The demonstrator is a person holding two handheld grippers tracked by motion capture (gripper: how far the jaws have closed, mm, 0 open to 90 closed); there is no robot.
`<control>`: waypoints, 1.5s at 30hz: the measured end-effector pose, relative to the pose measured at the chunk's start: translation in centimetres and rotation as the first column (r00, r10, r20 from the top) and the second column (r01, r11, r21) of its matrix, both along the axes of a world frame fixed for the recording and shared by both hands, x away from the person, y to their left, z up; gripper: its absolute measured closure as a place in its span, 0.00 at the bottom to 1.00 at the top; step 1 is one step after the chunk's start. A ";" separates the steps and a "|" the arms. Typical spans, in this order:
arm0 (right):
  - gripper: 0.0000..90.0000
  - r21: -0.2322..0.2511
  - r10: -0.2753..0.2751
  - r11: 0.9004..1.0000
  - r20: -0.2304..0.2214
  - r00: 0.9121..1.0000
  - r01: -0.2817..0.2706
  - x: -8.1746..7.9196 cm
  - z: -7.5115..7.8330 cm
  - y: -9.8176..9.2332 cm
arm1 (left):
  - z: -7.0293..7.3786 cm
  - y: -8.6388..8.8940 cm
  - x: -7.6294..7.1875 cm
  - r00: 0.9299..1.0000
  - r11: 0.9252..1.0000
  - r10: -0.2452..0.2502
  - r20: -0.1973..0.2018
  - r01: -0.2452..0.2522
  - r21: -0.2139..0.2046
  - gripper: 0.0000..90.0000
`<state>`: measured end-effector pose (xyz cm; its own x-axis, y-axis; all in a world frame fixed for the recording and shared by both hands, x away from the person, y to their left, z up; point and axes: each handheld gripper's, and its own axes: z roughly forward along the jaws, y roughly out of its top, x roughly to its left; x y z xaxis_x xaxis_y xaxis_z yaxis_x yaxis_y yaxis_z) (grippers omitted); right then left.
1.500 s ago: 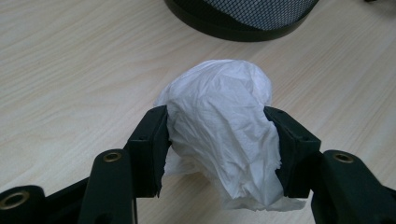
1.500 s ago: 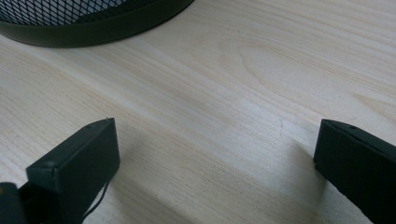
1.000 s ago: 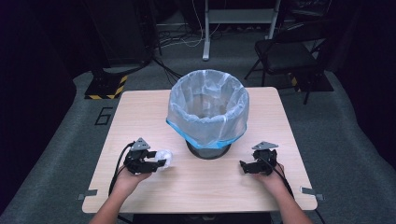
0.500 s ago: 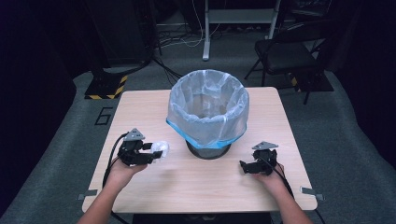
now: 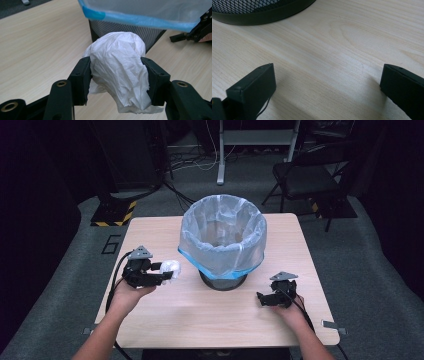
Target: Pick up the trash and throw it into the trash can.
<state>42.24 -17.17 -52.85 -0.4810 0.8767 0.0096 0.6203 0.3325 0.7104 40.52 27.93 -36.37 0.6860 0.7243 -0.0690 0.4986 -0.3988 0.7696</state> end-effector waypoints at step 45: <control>0.00 -0.006 0.016 1.000 0.005 1.000 -0.016 0.0 0.0 0.0 | 12.4 -3.3 2.4 0.993 0.997 -0.050 0.108 0.056 -0.046 0.51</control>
<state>42.25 -17.21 -52.86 -0.4947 0.8691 0.0021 0.6112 0.3462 0.7117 42.88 24.59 -23.92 0.7287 0.6843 -0.0279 0.3919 -0.3833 0.8364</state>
